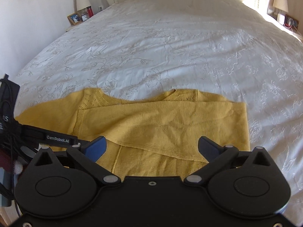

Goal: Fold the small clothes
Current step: 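Grasp the sweater's side edge with the left tool, then fold the side edge over toward the sweater center, open left tool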

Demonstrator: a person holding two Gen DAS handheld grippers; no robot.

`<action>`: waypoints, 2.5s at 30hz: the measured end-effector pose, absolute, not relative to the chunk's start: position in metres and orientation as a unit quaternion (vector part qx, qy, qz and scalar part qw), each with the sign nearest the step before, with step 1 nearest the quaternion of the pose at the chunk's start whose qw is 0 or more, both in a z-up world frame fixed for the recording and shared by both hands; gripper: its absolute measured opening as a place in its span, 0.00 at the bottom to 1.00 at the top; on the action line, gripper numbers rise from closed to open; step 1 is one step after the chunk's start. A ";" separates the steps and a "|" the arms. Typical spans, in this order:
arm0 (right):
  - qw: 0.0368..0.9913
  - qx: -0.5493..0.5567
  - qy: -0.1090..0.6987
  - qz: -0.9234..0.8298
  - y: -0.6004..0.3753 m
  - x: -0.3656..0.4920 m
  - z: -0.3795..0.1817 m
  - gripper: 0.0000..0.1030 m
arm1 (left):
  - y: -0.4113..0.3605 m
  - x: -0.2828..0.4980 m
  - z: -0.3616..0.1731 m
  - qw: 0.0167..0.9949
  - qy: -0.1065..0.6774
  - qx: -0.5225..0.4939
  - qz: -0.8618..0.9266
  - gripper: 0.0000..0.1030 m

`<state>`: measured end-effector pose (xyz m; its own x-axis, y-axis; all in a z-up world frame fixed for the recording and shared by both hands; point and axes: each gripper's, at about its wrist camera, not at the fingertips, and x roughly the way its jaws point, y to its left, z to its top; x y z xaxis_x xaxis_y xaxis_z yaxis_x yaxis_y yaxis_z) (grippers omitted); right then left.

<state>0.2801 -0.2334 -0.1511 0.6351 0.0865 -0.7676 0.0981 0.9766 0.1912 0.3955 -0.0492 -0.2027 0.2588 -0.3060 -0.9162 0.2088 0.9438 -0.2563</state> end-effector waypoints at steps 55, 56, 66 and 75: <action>0.815 0.145 0.524 -0.201 -0.373 0.317 -0.227 0.99 | 0.020 0.441 -0.195 0.841 0.538 -0.002 -0.059 0.67; 0.821 0.146 0.518 -0.192 -0.369 0.312 -0.222 0.99 | 0.023 0.435 -0.190 0.843 0.535 -0.005 -0.060 0.69; 0.831 0.156 0.527 -0.082 -0.306 0.264 -0.209 0.99 | 0.041 0.361 -0.194 0.820 0.568 0.014 -0.064 0.71; 0.789 0.156 0.576 -0.144 -0.298 0.230 -0.219 0.99 | 0.100 0.341 -0.206 0.806 0.590 -0.045 -0.023 0.85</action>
